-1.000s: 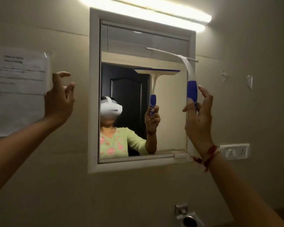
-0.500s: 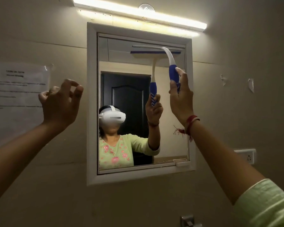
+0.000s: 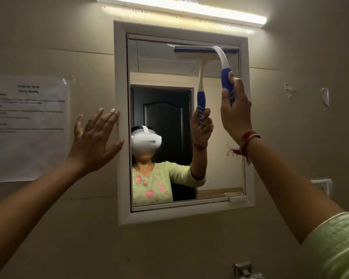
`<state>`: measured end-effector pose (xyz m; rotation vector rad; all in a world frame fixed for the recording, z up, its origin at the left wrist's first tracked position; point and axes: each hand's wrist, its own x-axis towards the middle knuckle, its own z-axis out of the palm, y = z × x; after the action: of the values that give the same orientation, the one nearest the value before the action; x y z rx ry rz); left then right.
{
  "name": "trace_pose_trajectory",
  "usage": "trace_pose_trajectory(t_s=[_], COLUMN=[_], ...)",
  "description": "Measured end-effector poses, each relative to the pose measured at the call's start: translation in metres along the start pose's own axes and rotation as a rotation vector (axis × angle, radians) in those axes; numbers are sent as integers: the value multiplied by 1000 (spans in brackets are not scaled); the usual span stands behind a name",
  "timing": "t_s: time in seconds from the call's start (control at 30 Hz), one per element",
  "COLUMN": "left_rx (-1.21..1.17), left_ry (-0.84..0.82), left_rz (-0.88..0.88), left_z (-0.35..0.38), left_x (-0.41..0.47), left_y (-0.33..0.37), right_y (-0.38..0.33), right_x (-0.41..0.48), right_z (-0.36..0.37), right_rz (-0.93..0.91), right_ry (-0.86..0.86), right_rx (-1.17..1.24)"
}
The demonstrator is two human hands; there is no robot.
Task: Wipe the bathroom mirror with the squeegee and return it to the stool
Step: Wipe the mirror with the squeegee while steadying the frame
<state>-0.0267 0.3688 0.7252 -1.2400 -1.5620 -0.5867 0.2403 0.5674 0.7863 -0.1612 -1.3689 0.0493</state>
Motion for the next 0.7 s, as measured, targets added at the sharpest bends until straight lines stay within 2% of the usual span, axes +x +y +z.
trace_pose_trajectory(t_s=[0.23, 0.37, 0.7], left_rx=[194, 303, 415], left_ry=[-96, -146, -419], left_rz=[135, 154, -43], left_z=[-21, -34, -34], left_x=[9, 16, 16], left_y=[-16, -11, 21], right_y=[-6, -8, -5], right_x=[1, 3, -29], right_z=[-4, -7, -17], right_rz=[-1, 11, 20], right_ry=[-5, -7, -28], right_rx=[-68, -88, -75])
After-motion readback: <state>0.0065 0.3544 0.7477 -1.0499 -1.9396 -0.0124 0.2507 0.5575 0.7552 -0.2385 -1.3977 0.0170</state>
